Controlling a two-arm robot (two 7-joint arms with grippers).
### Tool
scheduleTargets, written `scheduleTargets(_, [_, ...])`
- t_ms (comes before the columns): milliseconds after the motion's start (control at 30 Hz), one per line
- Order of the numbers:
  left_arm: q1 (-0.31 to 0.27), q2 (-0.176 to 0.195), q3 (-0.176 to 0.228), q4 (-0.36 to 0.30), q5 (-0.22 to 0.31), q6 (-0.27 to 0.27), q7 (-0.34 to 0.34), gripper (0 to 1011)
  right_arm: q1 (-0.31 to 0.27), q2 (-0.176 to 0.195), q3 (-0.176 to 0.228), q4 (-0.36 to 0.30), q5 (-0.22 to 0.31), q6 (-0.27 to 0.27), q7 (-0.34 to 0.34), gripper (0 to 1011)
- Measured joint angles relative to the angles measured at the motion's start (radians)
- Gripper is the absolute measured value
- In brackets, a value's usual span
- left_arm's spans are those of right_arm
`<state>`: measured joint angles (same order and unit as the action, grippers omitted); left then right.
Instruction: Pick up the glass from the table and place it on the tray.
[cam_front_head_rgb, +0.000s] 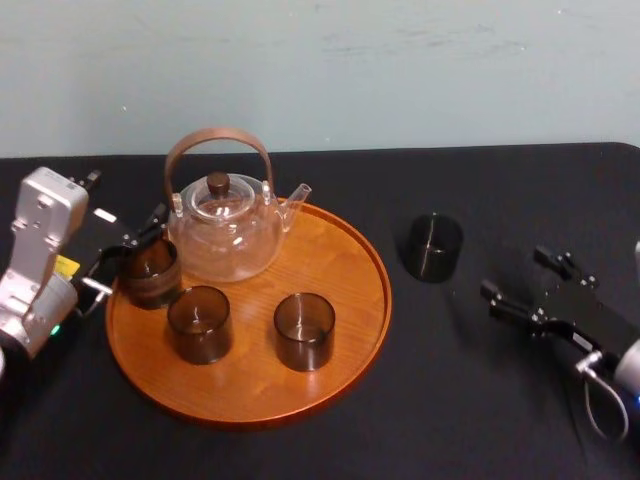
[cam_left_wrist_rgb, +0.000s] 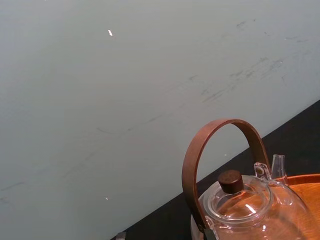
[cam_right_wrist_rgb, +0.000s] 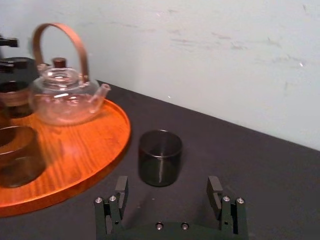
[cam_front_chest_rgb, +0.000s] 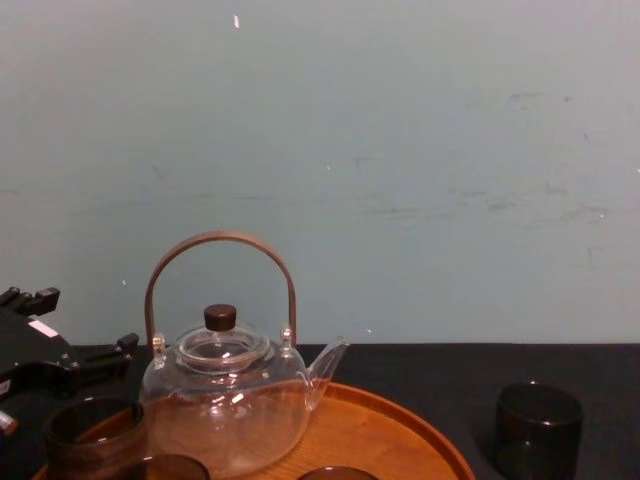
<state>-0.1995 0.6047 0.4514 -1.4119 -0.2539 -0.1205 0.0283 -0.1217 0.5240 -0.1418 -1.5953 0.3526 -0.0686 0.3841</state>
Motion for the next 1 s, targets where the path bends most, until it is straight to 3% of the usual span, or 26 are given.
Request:
scheduleTargets(200, [0.0,0.0,0.0,0.0,0.0,0.0,0.0,1001,0.09,-0.025,-0.027,0.06,-0.004,0.067,0.001,1002])
scheduleTargets(467, [0.0,0.0,0.0,0.0,0.0,0.0,0.0,1001,0.208,-0.054,-0.098,0.144,-0.061,0.119,0.006,1002])
scheduleTargets(1000, [0.0,0.0,0.0,0.0,0.0,0.0,0.0,1001,0.3,-0.093,-0.151,0.233,-0.114,0.124,0.015,1002])
